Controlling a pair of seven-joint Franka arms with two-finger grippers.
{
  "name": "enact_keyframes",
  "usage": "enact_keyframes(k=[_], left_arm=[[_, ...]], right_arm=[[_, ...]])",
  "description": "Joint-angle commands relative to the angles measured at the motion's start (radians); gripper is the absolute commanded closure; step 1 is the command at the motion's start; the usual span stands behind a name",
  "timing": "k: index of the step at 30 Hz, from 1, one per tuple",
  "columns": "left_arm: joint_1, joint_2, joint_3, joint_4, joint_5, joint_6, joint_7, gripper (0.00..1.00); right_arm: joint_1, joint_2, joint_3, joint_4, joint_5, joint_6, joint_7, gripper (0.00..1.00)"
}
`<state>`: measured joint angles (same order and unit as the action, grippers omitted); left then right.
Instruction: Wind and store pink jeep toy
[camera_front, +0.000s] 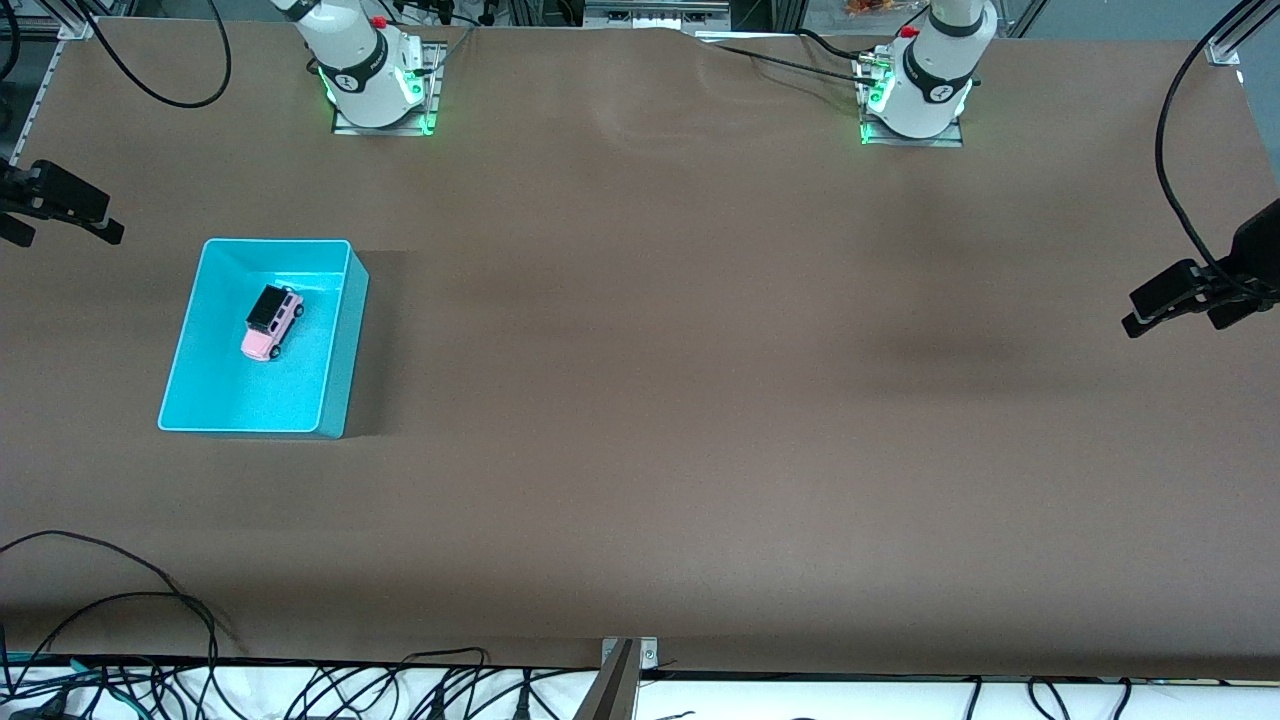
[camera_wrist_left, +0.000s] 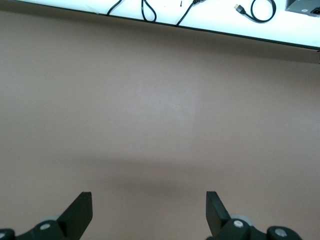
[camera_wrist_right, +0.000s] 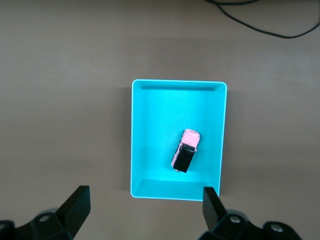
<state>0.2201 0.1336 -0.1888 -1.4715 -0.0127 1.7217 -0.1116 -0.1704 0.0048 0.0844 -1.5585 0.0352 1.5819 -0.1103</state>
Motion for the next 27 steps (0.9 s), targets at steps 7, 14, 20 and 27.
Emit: enact_keyframes(k=[7, 14, 20, 27], left_arm=[[0.01, 0.012, -0.006, -0.003, -0.024, 0.004, 0.017, 0.0], [0.007, 0.012, -0.006, -0.01, -0.024, 0.004, 0.017, 0.0], [-0.028, 0.009, 0.017, -0.012, -0.024, 0.002, 0.003, 0.0], [-0.169, 0.003, 0.156, -0.012, -0.024, -0.004, 0.001, 0.0]], right_arm=[[-0.012, -0.014, 0.012, -0.02, -0.017, -0.01, -0.008, 0.0], [-0.012, -0.02, 0.015, -0.011, -0.015, -0.029, -0.002, 0.0], [-0.011, -0.02, 0.018, -0.011, -0.011, -0.028, 0.001, 0.0], [-0.012, -0.014, 0.015, -0.009, -0.009, -0.026, -0.009, 0.0]])
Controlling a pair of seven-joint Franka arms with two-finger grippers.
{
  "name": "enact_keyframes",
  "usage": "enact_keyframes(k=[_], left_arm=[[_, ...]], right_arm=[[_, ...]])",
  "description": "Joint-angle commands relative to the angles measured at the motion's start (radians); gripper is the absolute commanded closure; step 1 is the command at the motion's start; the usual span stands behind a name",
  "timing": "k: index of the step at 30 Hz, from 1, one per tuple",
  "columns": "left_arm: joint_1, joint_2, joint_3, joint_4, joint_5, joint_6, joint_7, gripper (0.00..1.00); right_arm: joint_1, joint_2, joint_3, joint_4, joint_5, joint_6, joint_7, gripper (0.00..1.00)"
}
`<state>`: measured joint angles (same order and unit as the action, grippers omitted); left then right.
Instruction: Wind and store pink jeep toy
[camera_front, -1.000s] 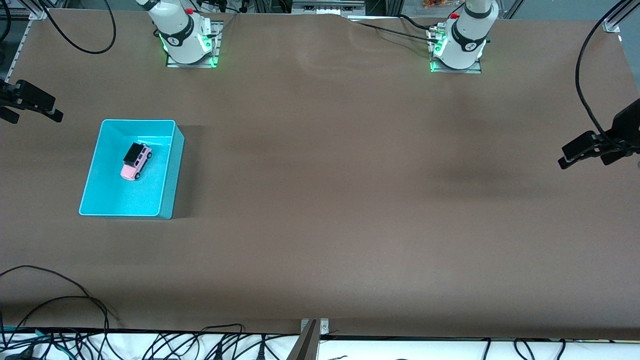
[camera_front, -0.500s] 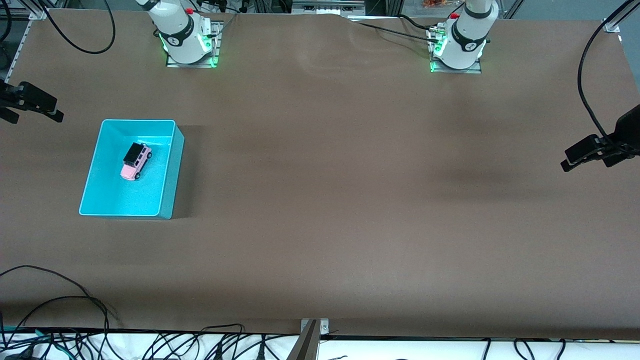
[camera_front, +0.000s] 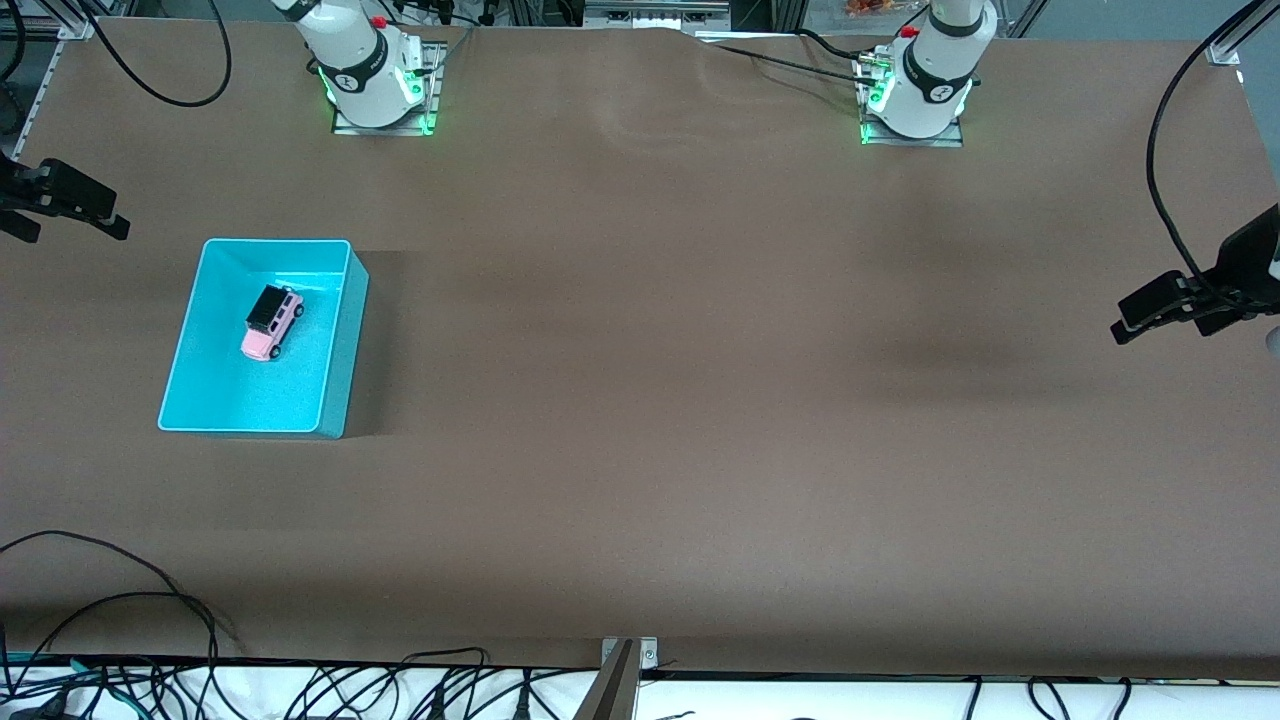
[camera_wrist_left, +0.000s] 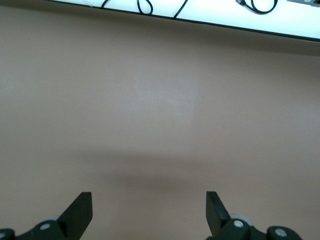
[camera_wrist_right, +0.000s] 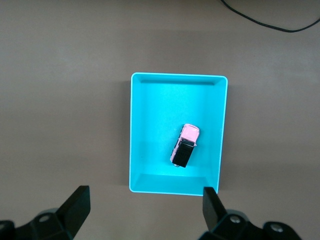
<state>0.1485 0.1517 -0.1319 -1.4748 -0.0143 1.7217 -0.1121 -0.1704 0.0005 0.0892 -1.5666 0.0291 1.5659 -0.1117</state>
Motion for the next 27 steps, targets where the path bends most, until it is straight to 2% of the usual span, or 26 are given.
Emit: enact_keyframes(k=[1, 4, 27], left_arm=[[-0.113, -0.017, 0.116, -0.009, -0.022, -0.005, 0.002, 0.0], [-0.135, -0.02, 0.14, -0.01, -0.022, -0.007, 0.002, 0.0], [-0.124, -0.04, 0.138, 0.002, -0.036, -0.008, 0.008, 0.0]], right_arm=[[-0.012, -0.008, 0.009, 0.0, -0.005, -0.012, -0.016, 0.0], [-0.012, -0.007, 0.009, 0.0, -0.005, -0.02, -0.02, 0.0], [-0.012, -0.011, 0.009, 0.01, -0.011, -0.056, -0.072, 0.0]])
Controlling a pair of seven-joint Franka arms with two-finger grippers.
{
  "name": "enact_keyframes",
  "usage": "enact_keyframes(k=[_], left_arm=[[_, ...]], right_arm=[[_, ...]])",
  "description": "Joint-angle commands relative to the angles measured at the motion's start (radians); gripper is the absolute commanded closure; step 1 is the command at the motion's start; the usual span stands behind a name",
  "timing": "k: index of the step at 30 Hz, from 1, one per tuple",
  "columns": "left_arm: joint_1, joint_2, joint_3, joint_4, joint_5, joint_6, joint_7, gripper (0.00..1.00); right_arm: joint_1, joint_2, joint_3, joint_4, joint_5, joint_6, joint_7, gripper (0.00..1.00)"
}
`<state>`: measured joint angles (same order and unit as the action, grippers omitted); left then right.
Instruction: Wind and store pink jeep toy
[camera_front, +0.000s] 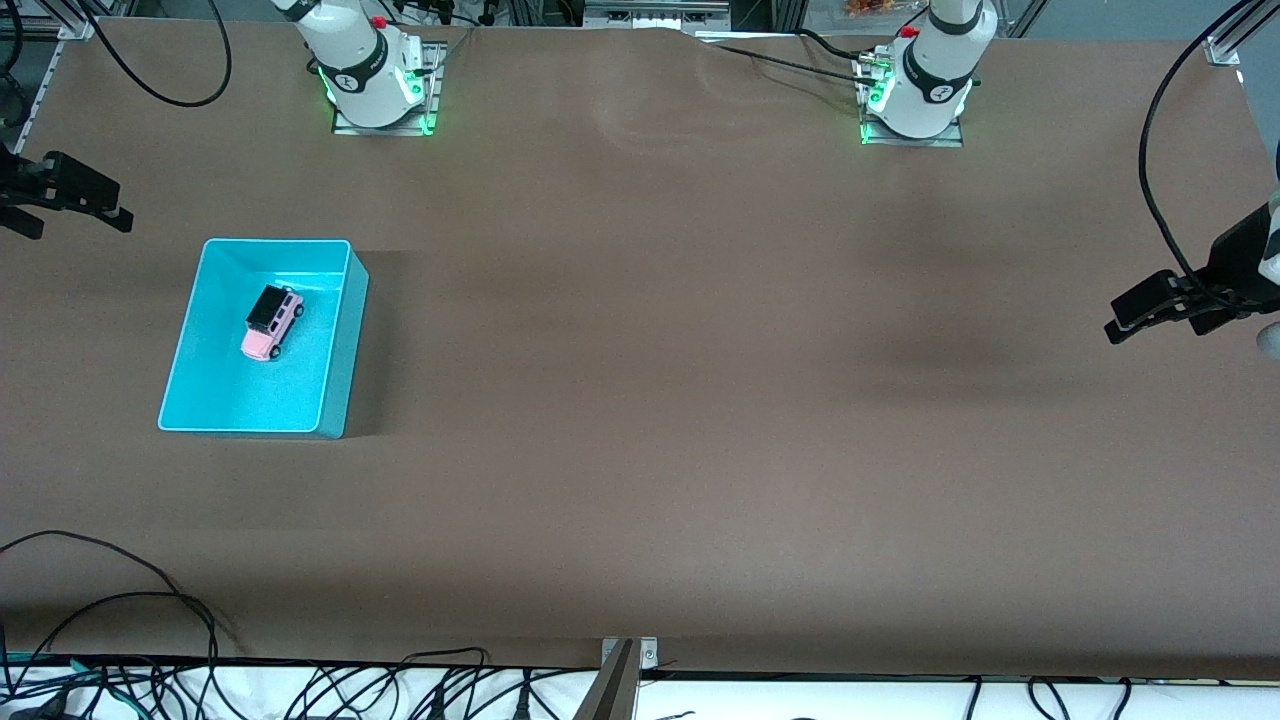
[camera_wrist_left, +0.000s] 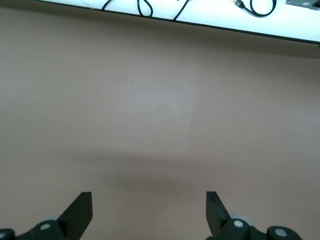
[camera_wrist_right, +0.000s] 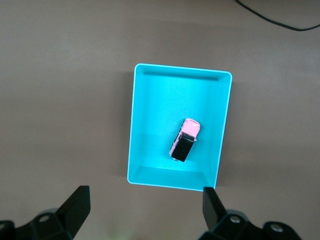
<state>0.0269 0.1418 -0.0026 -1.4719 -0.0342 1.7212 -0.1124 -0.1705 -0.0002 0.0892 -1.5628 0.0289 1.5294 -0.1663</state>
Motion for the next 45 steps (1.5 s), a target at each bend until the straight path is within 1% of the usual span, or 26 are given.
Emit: enact_keyframes(k=[1, 9, 17, 22, 33, 38, 42, 45], left_arm=[[-0.002, -0.031, 0.009, 0.001, -0.015, -0.008, 0.008, 0.0], [-0.001, -0.062, 0.012, -0.001, -0.01, -0.015, 0.016, 0.0], [0.041, -0.033, 0.012, -0.008, -0.013, -0.014, 0.019, 0.0], [0.041, -0.031, 0.009, -0.025, -0.013, -0.02, 0.019, 0.0], [0.025, -0.03, 0.001, -0.028, -0.01, -0.025, 0.008, 0.0], [0.024, -0.03, 0.0, -0.034, -0.009, -0.025, 0.007, 0.0], [0.024, -0.03, 0.0, -0.034, -0.009, -0.025, 0.007, 0.0], [0.024, -0.03, 0.0, -0.036, -0.009, -0.025, 0.007, 0.0]], right_arm=[[-0.012, -0.011, 0.009, 0.006, -0.011, -0.021, -0.016, 0.0], [-0.009, -0.006, 0.01, 0.006, -0.014, -0.012, -0.005, 0.0], [-0.007, -0.004, 0.012, 0.006, -0.009, -0.009, -0.018, 0.0], [-0.007, -0.004, 0.014, 0.01, -0.009, -0.005, -0.018, 0.0], [-0.006, 0.003, 0.015, 0.015, -0.004, 0.014, -0.021, 0.0], [0.012, 0.005, 0.014, 0.015, -0.007, 0.017, -0.019, 0.0], [0.066, 0.006, -0.006, 0.015, -0.014, 0.023, -0.01, 0.0], [0.117, 0.005, -0.061, 0.015, -0.017, 0.023, -0.01, 0.0]])
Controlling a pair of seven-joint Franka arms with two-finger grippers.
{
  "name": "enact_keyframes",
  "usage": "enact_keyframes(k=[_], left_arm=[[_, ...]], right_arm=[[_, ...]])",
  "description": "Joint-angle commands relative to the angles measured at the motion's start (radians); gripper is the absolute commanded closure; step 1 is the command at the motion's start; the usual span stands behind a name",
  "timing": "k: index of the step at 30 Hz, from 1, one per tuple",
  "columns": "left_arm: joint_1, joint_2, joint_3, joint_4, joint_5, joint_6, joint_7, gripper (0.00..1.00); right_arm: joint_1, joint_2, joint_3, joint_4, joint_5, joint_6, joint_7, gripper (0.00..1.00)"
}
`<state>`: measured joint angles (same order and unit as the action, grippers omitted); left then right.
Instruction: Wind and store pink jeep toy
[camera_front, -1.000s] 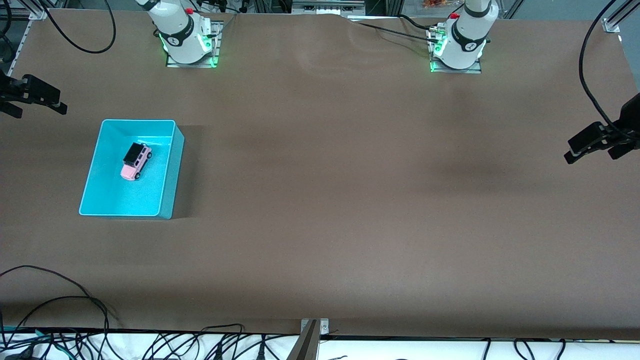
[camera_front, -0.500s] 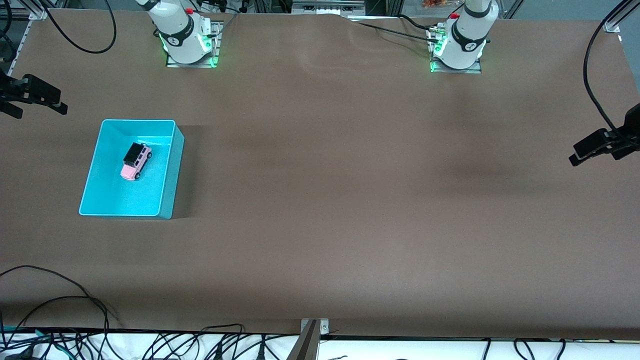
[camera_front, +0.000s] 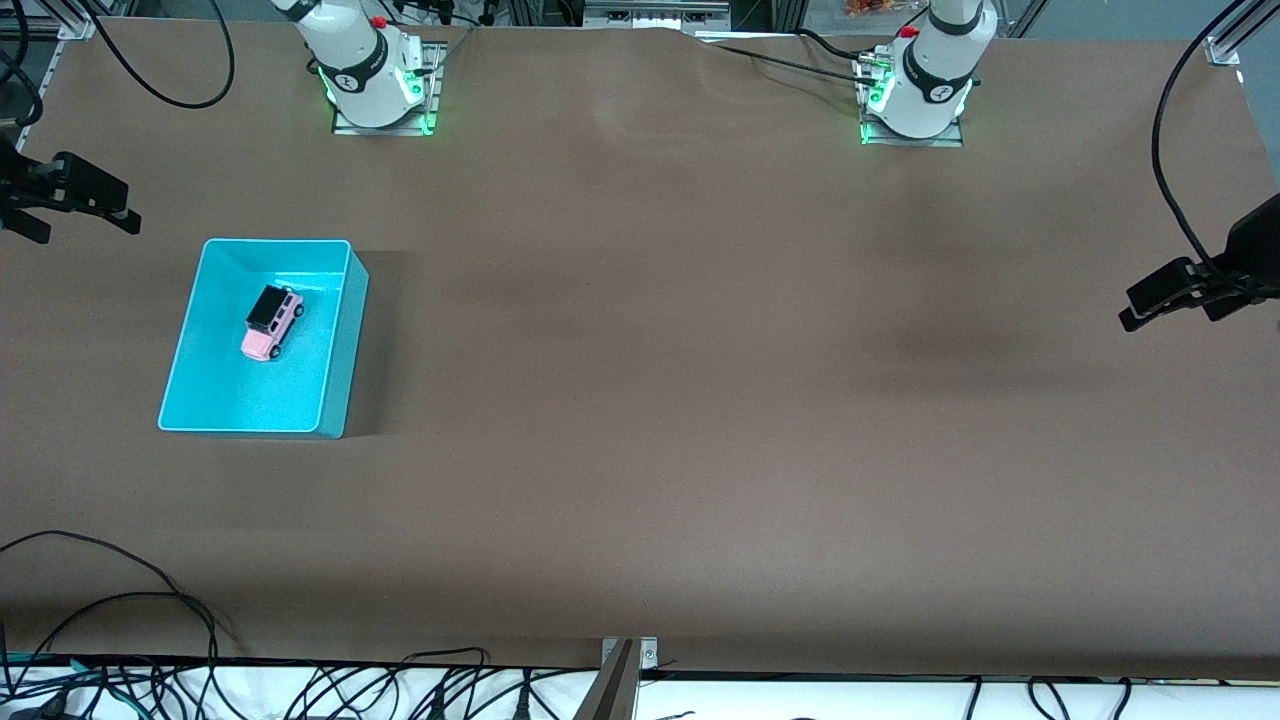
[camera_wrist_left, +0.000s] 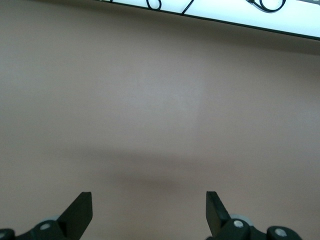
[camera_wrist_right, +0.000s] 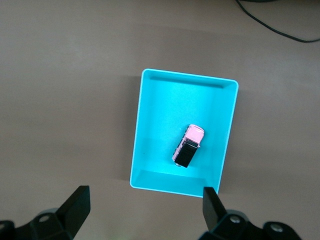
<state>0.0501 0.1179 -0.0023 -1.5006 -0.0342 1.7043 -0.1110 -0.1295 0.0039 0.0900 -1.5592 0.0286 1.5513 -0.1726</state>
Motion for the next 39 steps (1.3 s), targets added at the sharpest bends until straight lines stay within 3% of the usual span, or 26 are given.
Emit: enact_keyframes(k=[1, 4, 28, 39], left_arm=[[0.001, -0.006, -0.001, -0.007, -0.009, -0.008, 0.005, 0.0], [0.001, -0.004, -0.001, -0.007, -0.009, -0.008, 0.005, 0.0], [0.001, -0.001, -0.001, -0.007, -0.007, -0.008, 0.005, 0.0], [0.001, -0.001, -0.001, -0.007, -0.007, -0.008, 0.005, 0.0]], right_arm=[[0.089, 0.001, -0.079, 0.013, -0.015, 0.001, -0.002, 0.0], [0.119, 0.002, -0.119, 0.013, -0.013, 0.001, -0.002, 0.0], [0.113, 0.007, -0.136, 0.011, -0.024, -0.013, 0.016, 0.0], [0.122, 0.005, -0.125, 0.011, -0.023, -0.03, 0.136, 0.0]])
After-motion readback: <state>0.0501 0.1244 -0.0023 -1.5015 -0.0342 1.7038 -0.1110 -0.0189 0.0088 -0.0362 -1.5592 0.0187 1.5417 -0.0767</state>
